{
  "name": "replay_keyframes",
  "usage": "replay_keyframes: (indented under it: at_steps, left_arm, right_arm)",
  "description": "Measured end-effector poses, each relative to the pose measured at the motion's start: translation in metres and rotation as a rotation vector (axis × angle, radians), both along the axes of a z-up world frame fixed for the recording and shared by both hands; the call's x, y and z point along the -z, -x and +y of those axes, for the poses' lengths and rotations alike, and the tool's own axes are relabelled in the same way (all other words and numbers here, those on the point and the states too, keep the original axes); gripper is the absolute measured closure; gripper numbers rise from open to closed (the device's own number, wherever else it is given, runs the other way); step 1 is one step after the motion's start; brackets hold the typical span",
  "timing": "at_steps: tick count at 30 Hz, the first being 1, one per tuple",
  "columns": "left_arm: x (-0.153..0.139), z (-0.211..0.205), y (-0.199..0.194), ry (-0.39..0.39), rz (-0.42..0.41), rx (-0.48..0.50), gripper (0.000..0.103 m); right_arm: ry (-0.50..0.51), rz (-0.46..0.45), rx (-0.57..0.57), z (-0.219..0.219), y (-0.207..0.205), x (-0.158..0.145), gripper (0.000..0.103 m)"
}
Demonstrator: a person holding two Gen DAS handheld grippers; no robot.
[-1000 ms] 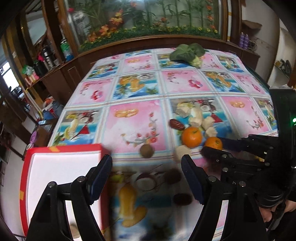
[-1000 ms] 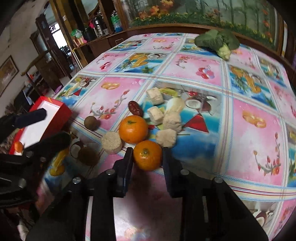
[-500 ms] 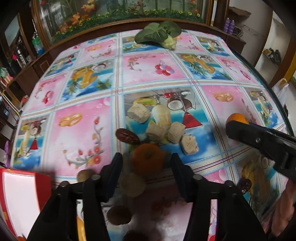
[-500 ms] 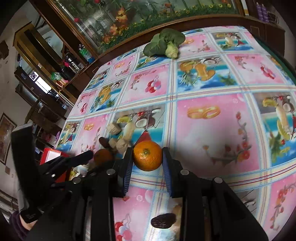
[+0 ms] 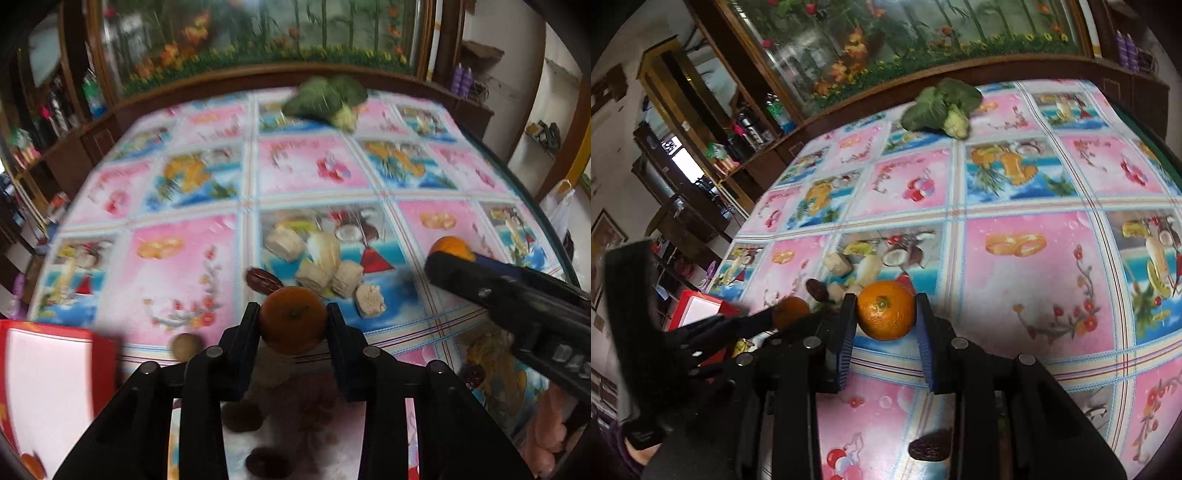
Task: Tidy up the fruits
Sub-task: 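Grasp a mandarin orange with the right tool while the left tool grasps another orange, then carry both oranges onto the white tray and open both tools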
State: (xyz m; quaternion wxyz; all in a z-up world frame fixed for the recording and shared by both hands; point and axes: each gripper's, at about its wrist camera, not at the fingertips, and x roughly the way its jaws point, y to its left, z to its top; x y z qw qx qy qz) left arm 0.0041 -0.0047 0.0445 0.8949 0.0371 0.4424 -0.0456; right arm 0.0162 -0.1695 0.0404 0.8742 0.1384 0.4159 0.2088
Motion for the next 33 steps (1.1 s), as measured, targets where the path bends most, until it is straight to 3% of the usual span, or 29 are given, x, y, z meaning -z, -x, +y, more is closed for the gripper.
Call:
replay_keyframes:
  at_steps: [5,10,18,28,33]
  left_arm:
    - [-0.026,0.018,0.032,-0.053,-0.118,-0.069,0.068]
    - [-0.041,0.045,0.061,-0.079,-0.180,-0.138,0.068]
    - [-0.045,0.091,0.097,-0.108,-0.221,-0.236,0.068]
    - [-0.039,0.155,0.129,-0.137,-0.236,-0.383,0.068]
    - [-0.036,0.180,0.141,-0.158,-0.247,-0.447,0.068]
  right_arm:
    - [0.014,-0.090,-0.025,0.011,0.010,-0.006,0.070]
    - [0.043,-0.158,-0.033,0.020,0.017,-0.008,0.070]
    - [0.042,-0.146,-0.047,0.048,0.029,-0.003,0.070]
    - [-0.041,-0.150,-0.234,0.150,0.066,-0.016,0.070]
    - [-0.021,-0.151,-0.324,0.197,0.080,-0.022,0.070]
